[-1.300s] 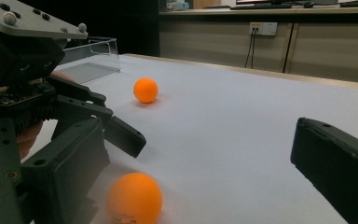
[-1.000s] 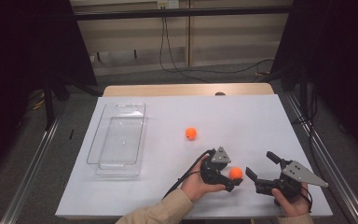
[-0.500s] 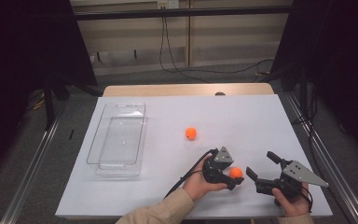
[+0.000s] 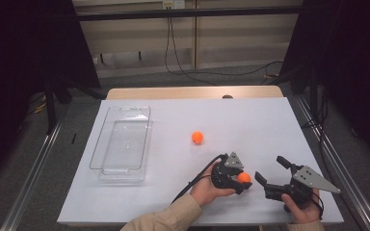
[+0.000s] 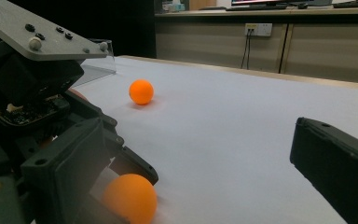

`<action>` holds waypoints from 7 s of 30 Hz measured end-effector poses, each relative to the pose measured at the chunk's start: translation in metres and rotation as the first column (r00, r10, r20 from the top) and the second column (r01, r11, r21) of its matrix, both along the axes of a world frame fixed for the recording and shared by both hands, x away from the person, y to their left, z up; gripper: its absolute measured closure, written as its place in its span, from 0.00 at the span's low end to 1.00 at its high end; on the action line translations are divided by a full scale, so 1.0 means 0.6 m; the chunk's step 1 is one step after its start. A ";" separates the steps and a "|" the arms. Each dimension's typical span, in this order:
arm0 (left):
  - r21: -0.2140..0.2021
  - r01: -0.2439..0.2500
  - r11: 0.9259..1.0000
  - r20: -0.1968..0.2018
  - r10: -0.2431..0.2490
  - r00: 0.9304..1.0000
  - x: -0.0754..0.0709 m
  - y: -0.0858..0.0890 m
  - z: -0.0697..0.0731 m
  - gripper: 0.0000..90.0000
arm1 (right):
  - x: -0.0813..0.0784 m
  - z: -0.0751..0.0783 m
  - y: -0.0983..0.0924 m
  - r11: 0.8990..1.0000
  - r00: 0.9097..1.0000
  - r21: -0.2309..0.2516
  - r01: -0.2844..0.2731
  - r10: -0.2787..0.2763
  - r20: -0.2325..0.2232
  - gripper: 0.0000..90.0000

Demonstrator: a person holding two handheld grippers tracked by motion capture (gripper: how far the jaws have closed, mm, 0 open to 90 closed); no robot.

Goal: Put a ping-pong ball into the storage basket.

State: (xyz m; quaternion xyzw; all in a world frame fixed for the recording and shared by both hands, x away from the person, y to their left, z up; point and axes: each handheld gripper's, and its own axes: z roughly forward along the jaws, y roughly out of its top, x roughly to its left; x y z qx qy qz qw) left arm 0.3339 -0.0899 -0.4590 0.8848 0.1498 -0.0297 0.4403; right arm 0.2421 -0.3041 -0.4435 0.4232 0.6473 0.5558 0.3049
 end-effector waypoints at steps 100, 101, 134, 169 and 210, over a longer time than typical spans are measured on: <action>-0.044 -0.106 0.993 -0.081 0.102 0.991 0.032 0.110 0.063 0.56 | -0.003 0.002 0.002 1.000 1.000 -0.010 -0.012 0.012 0.006 0.04; -0.044 -0.107 0.993 -0.082 0.104 0.991 0.033 0.111 0.064 0.56 | -0.003 0.002 0.002 1.000 1.000 -0.010 -0.012 0.012 0.006 0.04; -0.069 -0.177 0.982 -0.094 0.170 0.981 0.053 0.149 0.087 0.56 | -0.003 0.003 0.003 1.000 1.000 -0.009 -0.011 0.011 0.007 0.04; -0.079 -0.234 0.969 -0.109 0.225 0.968 0.070 0.182 0.106 0.56 | -0.002 0.003 0.003 1.000 1.000 -0.009 -0.015 0.015 0.006 0.05; -0.098 -0.298 0.949 -0.111 0.288 0.951 0.087 0.224 0.129 0.56 | -0.003 0.003 0.003 1.000 1.000 -0.012 -0.018 0.018 0.008 0.05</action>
